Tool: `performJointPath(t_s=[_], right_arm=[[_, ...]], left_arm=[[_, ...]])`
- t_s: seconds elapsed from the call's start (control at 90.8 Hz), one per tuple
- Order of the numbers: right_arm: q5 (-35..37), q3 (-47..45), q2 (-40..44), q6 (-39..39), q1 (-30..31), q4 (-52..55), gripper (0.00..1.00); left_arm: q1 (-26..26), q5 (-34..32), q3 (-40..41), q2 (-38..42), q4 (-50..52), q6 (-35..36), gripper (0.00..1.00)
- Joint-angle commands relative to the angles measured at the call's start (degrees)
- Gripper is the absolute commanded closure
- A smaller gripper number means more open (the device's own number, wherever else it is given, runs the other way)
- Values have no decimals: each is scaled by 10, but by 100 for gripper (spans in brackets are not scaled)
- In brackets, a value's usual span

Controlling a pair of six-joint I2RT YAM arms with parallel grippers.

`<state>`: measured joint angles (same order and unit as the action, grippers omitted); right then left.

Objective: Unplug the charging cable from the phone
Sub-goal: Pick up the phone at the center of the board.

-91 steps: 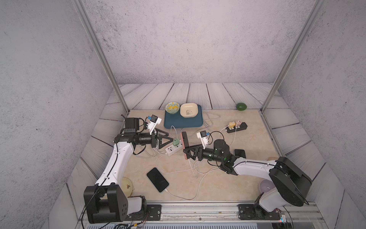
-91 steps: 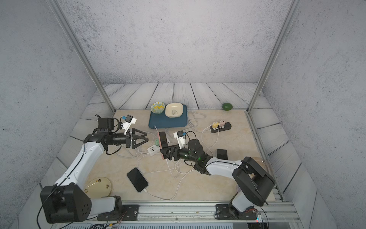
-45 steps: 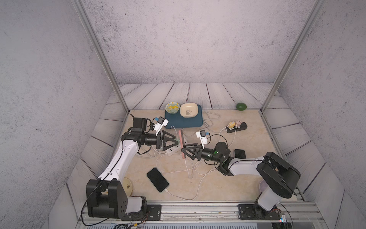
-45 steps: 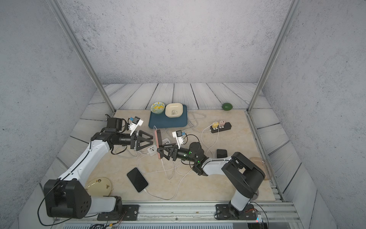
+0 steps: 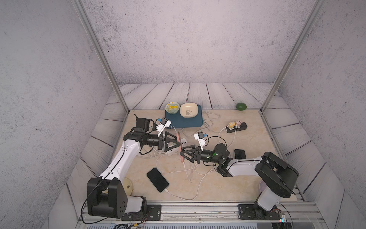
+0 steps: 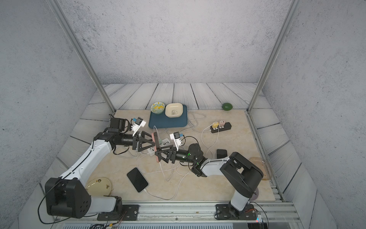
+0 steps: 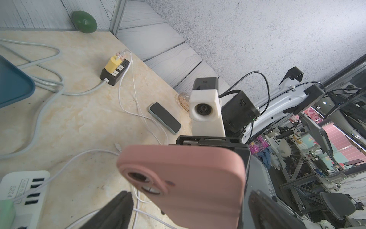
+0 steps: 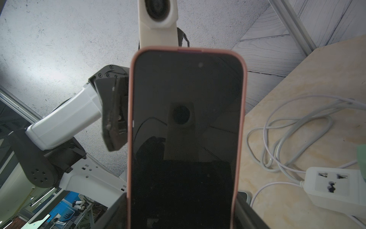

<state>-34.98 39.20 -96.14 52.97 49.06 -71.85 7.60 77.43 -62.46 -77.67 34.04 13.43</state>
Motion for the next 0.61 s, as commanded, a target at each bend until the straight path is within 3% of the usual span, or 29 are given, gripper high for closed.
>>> performJointPath(t_s=[0.0,0.341,0.462,0.595], right_arm=[[-18,23,-3,4,4,-61,55],[-35,43,-26,18,9,-77,54],[-33,44,-30,18,9,-77,53],[-33,43,-32,19,9,-76,53]], left_arm=[[9,9,7,-3,1,9,2],[13,21,6,8,30,56,0],[13,33,4,5,41,65,14],[14,43,-7,-3,70,88,24]])
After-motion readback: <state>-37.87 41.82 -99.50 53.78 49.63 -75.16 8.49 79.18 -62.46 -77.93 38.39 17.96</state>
